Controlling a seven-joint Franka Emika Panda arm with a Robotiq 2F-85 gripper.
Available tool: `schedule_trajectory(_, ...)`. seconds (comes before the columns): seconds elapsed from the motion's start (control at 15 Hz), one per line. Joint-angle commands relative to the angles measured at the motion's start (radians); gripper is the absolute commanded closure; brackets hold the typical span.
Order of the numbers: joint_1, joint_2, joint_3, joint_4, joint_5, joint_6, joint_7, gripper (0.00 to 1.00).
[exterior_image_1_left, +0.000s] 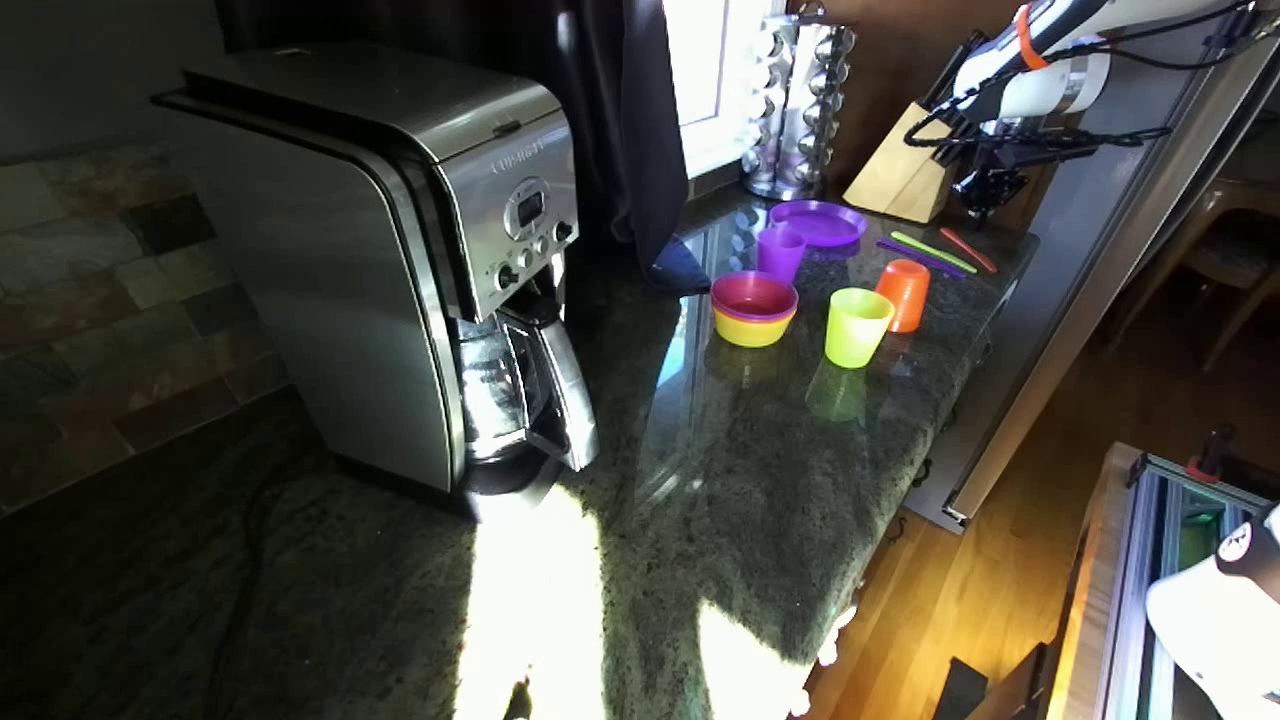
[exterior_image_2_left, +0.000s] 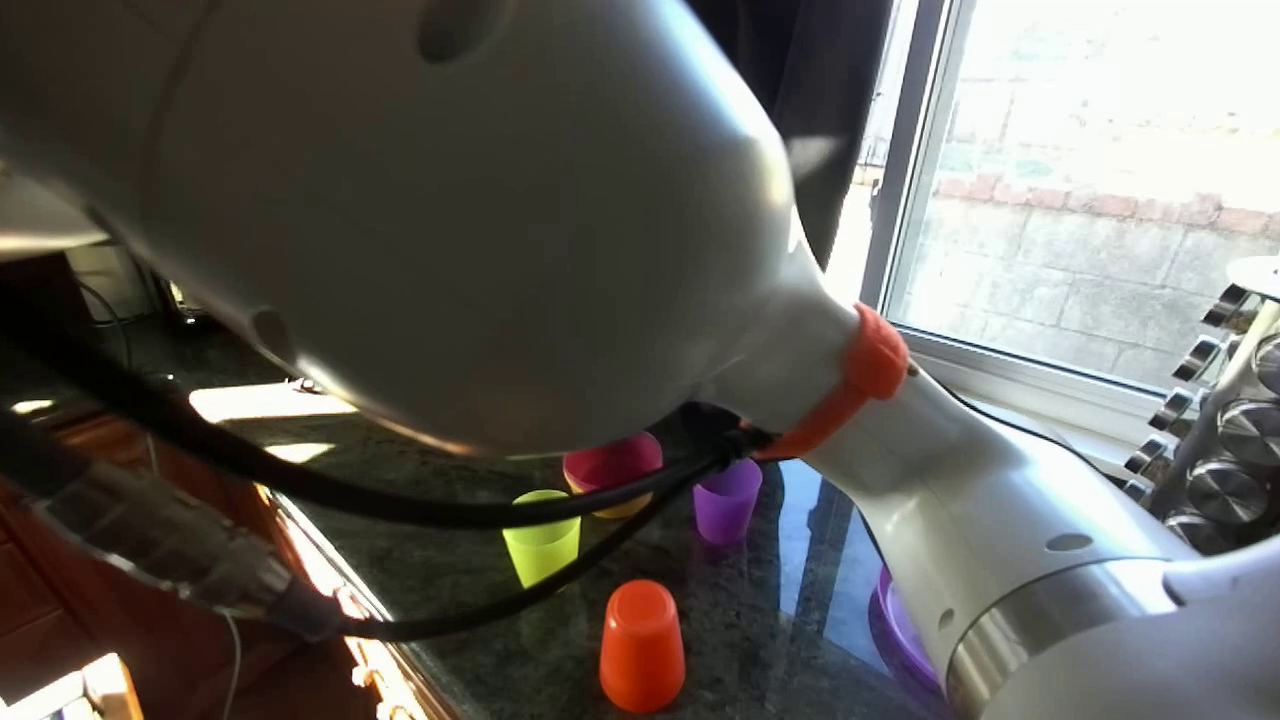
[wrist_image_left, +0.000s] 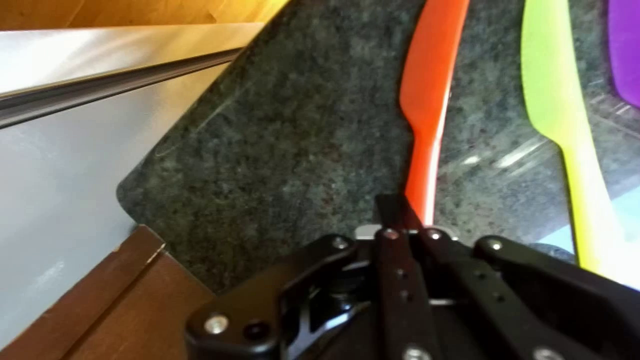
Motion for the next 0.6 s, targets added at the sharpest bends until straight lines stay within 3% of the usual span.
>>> schedule_trajectory(0.0,-0.001,-0.022,-0.006,-0.026,-0.039,-0.012,0.025,0.72)
schedule_trajectory(0.53,-0.013,-0.011,0.020,-0.041,0.002,-0.014,0.029,0.14)
